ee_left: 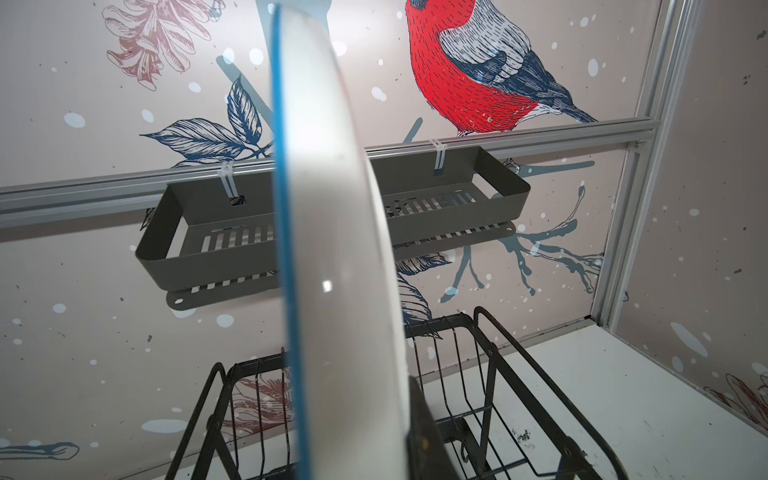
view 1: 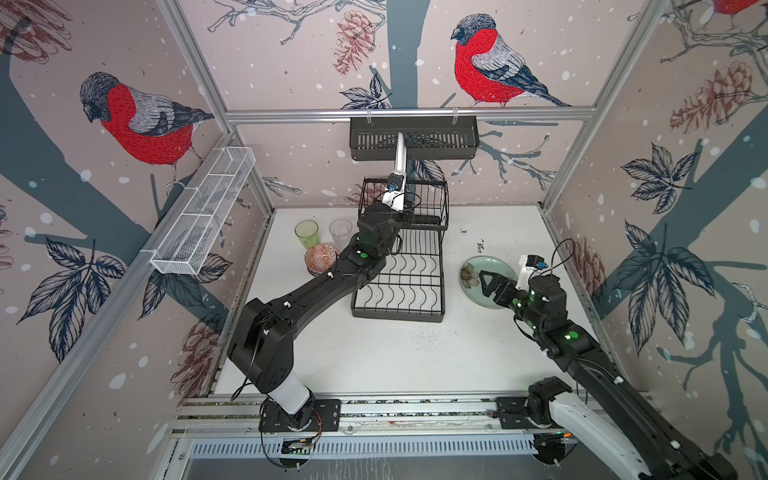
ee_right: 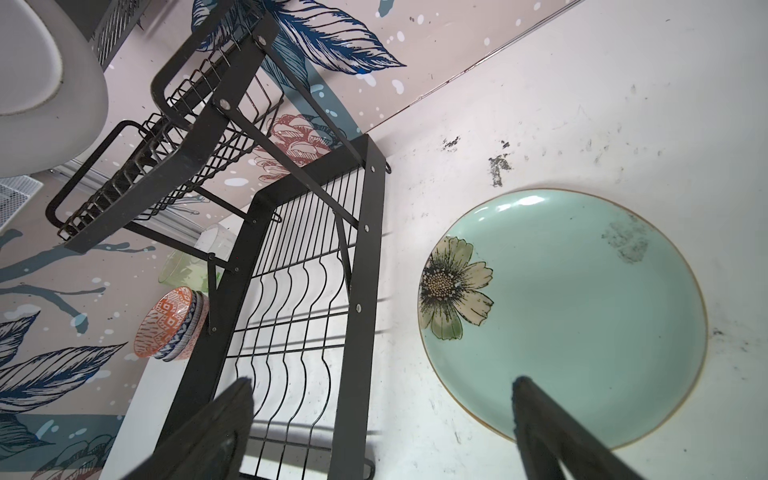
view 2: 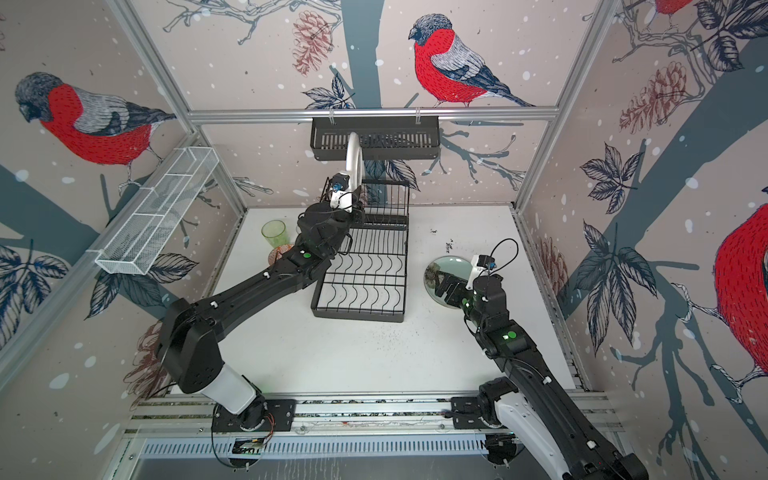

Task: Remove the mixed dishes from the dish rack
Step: 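Lift the white plate up out of the rack with the left gripper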

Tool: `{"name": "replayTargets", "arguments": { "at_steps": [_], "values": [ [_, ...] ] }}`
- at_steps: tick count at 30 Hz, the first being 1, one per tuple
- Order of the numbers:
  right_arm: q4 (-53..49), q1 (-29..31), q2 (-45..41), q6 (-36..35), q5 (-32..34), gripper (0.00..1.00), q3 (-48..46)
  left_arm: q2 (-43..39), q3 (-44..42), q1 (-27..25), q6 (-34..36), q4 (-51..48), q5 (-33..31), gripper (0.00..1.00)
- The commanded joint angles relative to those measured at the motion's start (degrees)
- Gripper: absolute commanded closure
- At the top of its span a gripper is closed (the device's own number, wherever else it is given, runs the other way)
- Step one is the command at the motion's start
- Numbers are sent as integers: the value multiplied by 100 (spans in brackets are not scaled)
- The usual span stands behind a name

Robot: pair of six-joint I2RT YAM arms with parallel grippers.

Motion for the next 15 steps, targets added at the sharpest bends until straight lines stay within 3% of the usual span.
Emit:
{"name": "replayTargets", "arguments": {
  "at_steps": [1,7,15],
  "values": [
    [262,-71,-34,-45,-101,4,50,-248,45,-117,255,611,-93,100],
    [213,-252,-141,-59,-319,3,118,-759,-445,-567,669,881,-534,100],
    [-152,-315,-87,-239,-507,3,451,-1523,-1271,-1155,449,866,-687,100]
  ]
}}
